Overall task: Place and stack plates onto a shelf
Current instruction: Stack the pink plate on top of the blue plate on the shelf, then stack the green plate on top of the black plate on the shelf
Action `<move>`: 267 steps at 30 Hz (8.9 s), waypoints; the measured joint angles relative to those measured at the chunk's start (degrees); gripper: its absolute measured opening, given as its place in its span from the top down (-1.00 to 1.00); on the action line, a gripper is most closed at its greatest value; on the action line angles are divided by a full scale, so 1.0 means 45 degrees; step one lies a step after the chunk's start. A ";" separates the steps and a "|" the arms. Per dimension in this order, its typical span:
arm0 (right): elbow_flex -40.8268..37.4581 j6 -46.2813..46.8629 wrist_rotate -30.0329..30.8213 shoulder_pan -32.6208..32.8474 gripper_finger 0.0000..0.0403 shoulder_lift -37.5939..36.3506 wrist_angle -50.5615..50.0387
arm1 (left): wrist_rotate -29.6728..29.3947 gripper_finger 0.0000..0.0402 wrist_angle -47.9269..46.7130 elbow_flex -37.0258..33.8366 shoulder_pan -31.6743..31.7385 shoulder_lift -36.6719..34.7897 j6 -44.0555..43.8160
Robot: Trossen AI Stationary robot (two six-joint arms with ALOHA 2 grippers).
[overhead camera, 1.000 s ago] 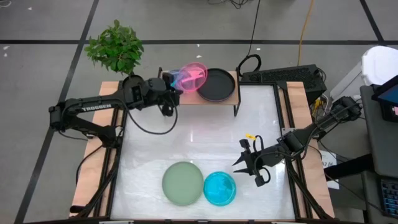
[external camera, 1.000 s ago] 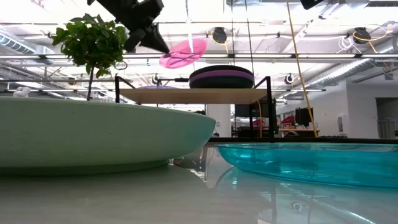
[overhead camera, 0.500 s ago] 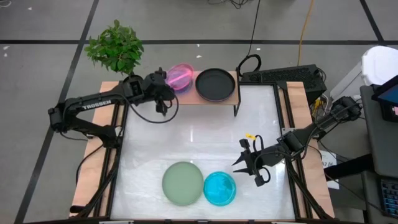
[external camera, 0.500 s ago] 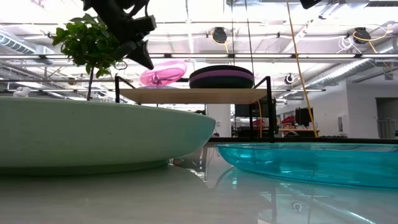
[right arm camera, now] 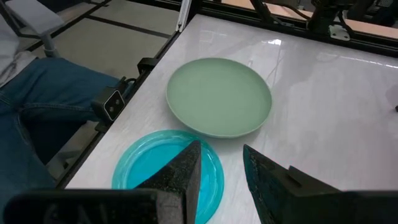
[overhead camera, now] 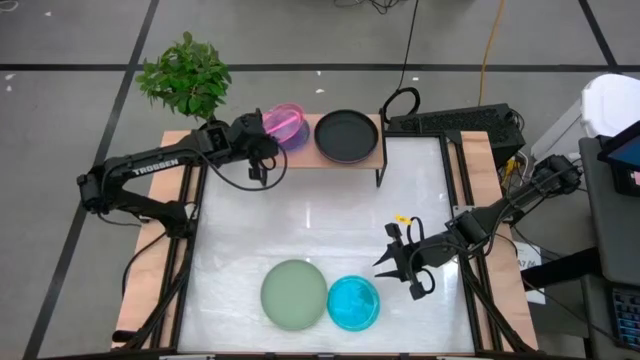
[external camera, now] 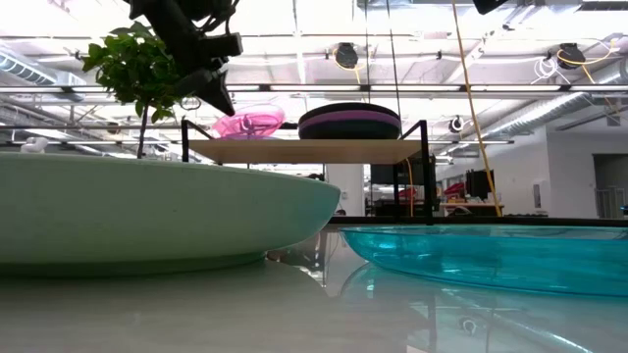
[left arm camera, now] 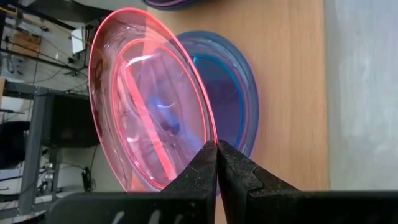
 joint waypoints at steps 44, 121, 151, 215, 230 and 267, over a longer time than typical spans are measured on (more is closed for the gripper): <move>0.0000 0.0000 0.0000 0.0000 0.48 0.0000 0.0087 | 0.0998 0.44 0.0254 -0.0019 -0.0003 0.0019 -0.0663; -0.0005 0.0106 0.0996 -0.0010 0.48 0.0024 0.0374 | -0.0754 0.41 0.3146 -0.2327 -1.6631 0.5491 -0.5514; -0.0005 -0.0129 0.0656 -0.0675 0.48 0.2468 0.2523 | -0.2636 0.93 0.2954 -0.2331 -1.5597 0.5097 -0.3352; 0.0005 -0.7320 -0.1681 -0.3371 0.63 0.8291 0.5586 | 0.0146 0.94 0.3161 -0.2171 -1.1536 0.4828 -0.2540; 0.0002 -0.7296 -0.1739 -0.3322 0.97 0.8302 0.5591 | -0.0225 0.71 0.3908 -0.2179 -1.1278 0.4828 -0.2868; 0.1508 -0.3434 0.2378 -0.1185 1.00 0.3058 -0.1813 | -0.5857 -0.25 0.8156 -0.2176 -1.3732 0.3937 -0.9376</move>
